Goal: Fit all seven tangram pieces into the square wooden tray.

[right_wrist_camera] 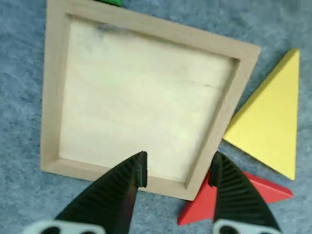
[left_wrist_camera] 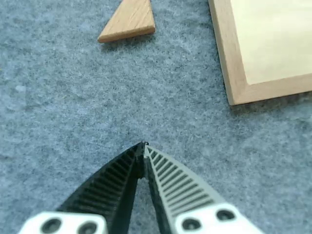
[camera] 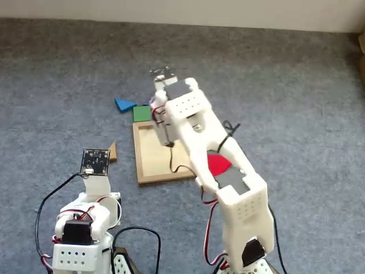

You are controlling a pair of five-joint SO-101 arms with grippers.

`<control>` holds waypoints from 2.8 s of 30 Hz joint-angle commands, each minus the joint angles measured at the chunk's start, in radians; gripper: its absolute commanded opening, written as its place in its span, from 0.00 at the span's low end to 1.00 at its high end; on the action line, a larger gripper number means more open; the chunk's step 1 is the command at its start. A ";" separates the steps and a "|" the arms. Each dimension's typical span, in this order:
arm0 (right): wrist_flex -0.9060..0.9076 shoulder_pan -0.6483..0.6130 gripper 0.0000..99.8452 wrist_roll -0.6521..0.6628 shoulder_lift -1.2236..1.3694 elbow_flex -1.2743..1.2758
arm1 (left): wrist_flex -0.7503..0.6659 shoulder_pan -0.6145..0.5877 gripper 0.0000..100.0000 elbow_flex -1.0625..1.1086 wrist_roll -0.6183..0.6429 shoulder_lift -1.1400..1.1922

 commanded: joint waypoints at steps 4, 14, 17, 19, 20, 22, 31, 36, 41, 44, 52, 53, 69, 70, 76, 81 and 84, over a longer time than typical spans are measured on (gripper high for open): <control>0.094 0.099 0.20 0.127 -0.088 -0.053 | 0.005 0.010 0.01 0.016 -0.003 -0.038; -0.045 0.120 0.20 0.124 -0.421 0.226 | 0.005 0.010 0.01 0.016 -0.003 -0.038; -0.147 0.143 0.20 0.124 -0.526 0.415 | 0.005 0.010 0.01 0.016 -0.003 -0.038; -0.216 0.156 0.20 0.123 -0.599 0.526 | 0.005 0.010 0.01 0.016 -0.003 -0.038; -0.248 0.168 0.20 0.123 -0.636 0.573 | 0.005 0.010 0.01 0.016 -0.003 -0.038; -0.298 0.189 0.20 0.123 -0.704 0.650 | 0.005 0.010 0.01 0.016 -0.003 -0.038; -0.453 0.240 0.20 0.123 -0.817 0.854 | 0.005 0.010 0.01 0.016 -0.003 -0.038; -0.487 0.242 0.20 0.121 -0.814 0.877 | 0.005 0.010 0.01 0.016 -0.003 -0.038; -0.490 0.242 0.20 0.121 -0.808 0.880 | 0.005 0.010 0.01 0.016 -0.003 -0.038; -0.492 0.242 0.20 0.121 -0.808 0.891 | 0.005 0.010 0.01 0.016 -0.003 -0.038; -0.610 0.260 0.20 0.123 -0.808 0.969 | 0.005 0.010 0.01 0.016 -0.003 -0.038; -0.610 0.268 0.20 0.123 -0.808 0.969 | 0.005 0.010 0.01 0.016 -0.003 -0.038; -0.634 0.309 0.20 0.129 -0.610 0.931 | 0.005 0.010 0.01 0.016 -0.003 -0.038; -0.633 0.311 0.20 0.129 -0.610 0.917 | 0.005 0.010 0.01 0.016 -0.003 -0.038; -0.631 0.311 0.20 0.129 -0.601 0.895 | 0.005 0.010 0.01 0.016 -0.003 -0.038; -0.631 0.311 0.20 0.129 -0.601 0.895 | 0.005 0.010 0.01 0.016 -0.003 -0.038; -0.631 0.311 0.21 0.129 -0.602 0.897 | 0.005 0.010 0.01 0.016 -0.003 -0.038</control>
